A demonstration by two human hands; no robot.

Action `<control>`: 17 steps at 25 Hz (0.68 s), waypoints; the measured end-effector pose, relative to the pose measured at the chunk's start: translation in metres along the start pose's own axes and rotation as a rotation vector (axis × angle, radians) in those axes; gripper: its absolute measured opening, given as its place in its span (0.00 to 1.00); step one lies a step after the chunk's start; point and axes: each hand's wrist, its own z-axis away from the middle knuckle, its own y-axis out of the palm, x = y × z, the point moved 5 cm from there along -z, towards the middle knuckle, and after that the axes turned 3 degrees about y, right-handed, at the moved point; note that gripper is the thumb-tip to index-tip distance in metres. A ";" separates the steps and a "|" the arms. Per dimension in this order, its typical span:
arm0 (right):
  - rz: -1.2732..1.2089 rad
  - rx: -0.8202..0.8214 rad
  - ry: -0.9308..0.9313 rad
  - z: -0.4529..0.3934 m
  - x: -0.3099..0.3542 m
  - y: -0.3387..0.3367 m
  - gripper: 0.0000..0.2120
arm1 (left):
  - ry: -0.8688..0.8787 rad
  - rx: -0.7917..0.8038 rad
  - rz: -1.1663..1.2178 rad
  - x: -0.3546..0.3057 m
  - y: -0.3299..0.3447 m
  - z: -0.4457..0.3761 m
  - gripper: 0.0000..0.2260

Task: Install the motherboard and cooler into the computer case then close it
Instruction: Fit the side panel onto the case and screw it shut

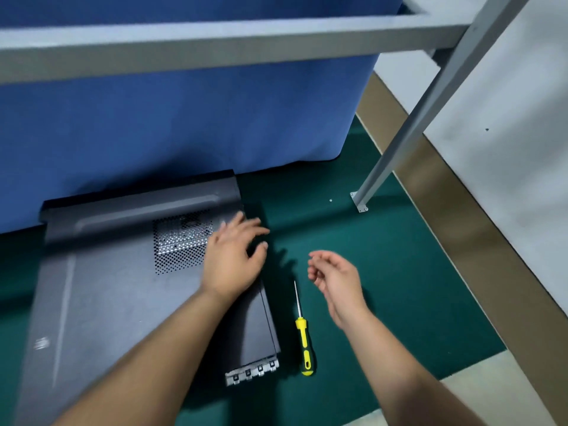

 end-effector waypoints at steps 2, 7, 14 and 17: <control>-0.079 0.122 0.019 0.040 -0.006 0.019 0.05 | -0.009 -0.011 0.238 -0.022 0.008 0.038 0.10; -0.234 0.257 0.101 0.113 -0.015 0.039 0.05 | -0.198 -0.019 0.691 -0.040 -0.006 0.115 0.11; 0.124 0.370 0.108 0.158 0.000 0.054 0.11 | -0.198 0.157 0.858 -0.025 -0.052 0.148 0.06; 0.285 0.427 0.093 0.167 0.006 0.066 0.11 | -0.161 0.211 0.794 -0.015 -0.066 0.153 0.07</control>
